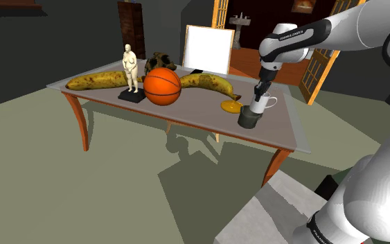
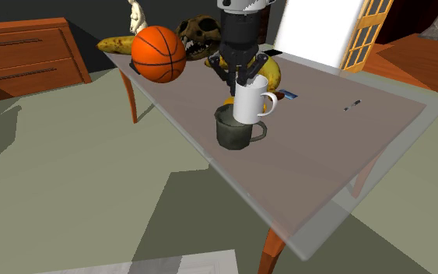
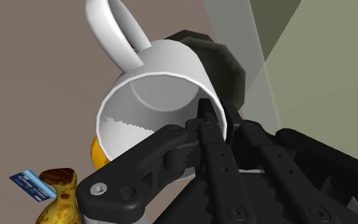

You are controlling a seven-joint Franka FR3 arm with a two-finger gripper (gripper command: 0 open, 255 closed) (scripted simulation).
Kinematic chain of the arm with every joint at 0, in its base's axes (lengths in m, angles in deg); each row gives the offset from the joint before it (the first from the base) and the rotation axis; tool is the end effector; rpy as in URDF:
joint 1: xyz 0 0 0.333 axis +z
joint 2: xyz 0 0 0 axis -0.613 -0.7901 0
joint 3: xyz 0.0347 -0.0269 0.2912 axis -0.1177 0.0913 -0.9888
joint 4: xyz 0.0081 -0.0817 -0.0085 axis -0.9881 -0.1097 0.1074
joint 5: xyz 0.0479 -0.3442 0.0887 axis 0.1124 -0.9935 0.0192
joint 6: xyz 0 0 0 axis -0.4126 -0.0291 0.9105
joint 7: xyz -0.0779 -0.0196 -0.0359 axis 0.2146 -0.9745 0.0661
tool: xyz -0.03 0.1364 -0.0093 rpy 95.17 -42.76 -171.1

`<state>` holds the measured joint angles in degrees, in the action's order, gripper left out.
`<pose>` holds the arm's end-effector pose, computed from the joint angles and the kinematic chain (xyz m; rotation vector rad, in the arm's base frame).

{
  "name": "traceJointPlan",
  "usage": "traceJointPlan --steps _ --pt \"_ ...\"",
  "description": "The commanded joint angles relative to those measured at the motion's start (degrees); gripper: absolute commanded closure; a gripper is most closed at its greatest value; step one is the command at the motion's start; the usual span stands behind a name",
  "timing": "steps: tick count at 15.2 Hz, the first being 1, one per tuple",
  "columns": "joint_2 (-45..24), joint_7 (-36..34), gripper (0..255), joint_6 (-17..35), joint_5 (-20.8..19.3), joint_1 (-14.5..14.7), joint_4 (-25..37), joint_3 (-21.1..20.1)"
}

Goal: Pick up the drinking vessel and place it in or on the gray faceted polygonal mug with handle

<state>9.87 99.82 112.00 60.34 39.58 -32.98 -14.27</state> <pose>0.4543 -0.2634 0.4235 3.1277 0.0608 0.1081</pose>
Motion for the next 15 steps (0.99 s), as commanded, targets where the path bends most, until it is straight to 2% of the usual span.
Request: traceJointPlan --steps 1,2,3,8,12,15 --pt "-0.01 0.0 255 0.02 0.0 0.0 -0.02 0.0" --pt "-0.01 0.0 255 0.02 0.0 0.0 -0.02 0.0" --pt "-0.01 0.0 0 0.02 0.0 0.0 -0.03 0.0" --pt "-0.01 0.01 0 0.01 0.0 0.0 -0.02 0.0" --pt "2.31 -0.99 0 -7.0 -1.38 0.14 5.03 -0.28" --pt "2.31 -0.99 0 -7.0 -1.38 0.13 5.03 -0.29"
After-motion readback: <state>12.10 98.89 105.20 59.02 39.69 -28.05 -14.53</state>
